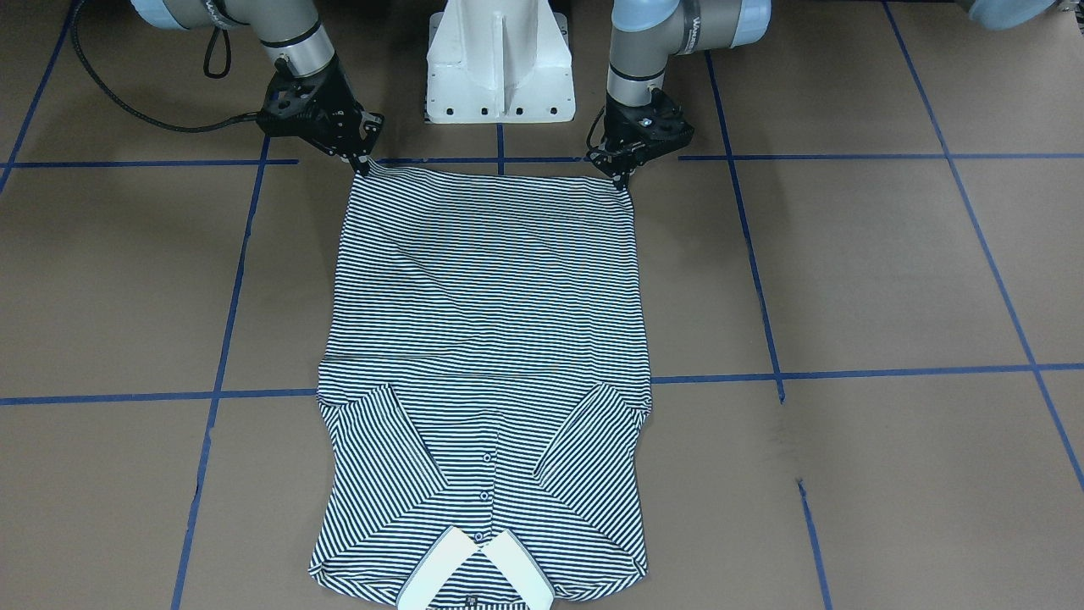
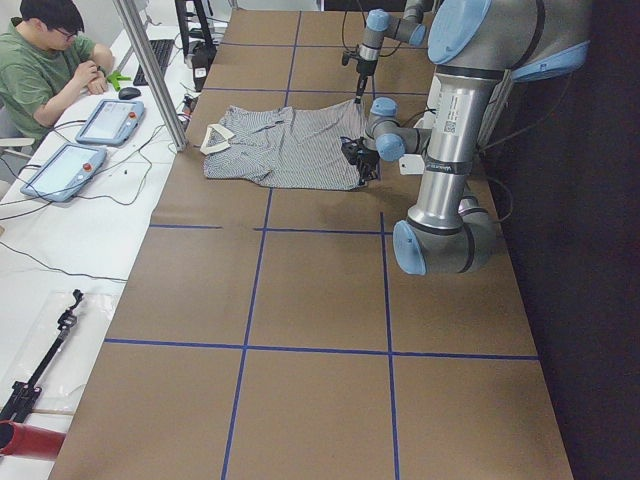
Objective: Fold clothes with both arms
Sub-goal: 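Grasp both hem corners with the left and right grippers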
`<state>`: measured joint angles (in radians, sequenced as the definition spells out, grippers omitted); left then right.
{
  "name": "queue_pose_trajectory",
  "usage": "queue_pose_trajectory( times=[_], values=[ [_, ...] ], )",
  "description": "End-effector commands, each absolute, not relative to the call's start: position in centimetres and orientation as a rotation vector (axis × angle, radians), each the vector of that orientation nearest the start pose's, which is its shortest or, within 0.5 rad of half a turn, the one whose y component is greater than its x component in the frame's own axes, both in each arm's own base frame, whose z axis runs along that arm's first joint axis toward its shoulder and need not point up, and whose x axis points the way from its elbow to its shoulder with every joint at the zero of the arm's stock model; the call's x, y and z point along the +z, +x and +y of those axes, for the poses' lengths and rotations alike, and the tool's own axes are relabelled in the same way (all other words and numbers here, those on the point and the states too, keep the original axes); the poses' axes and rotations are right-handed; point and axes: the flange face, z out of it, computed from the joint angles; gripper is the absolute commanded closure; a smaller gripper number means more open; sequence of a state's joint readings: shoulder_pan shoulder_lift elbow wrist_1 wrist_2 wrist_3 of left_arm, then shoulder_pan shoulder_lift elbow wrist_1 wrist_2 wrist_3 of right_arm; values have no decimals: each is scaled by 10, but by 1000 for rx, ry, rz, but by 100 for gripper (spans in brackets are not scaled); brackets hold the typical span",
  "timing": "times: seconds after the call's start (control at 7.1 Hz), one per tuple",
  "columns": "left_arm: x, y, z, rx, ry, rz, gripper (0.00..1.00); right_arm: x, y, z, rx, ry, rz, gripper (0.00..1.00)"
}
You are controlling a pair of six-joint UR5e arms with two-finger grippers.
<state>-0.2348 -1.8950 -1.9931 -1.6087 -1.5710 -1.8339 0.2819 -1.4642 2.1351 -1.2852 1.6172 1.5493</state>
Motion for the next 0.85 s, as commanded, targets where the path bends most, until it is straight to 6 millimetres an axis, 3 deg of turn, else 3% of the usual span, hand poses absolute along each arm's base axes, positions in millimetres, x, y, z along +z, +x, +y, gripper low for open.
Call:
queue_pose_trajectory(
  times=[0.0, 0.14, 0.42, 0.7],
  values=[
    [265, 483, -249, -412, -5, 773, 100, 308, -427, -255, 200, 72, -980, 100],
    [243, 460, -237, -364, -37, 777, 100, 301, -416, -246, 168, 18, -1004, 100],
    [227, 447, -209, -317, -60, 793, 100, 283, -385, -219, 78, -118, -1056, 100],
    [215, 439, -177, -274, -108, 803, 100, 273, -388, -199, 25, -155, -1076, 100]
  ],
)
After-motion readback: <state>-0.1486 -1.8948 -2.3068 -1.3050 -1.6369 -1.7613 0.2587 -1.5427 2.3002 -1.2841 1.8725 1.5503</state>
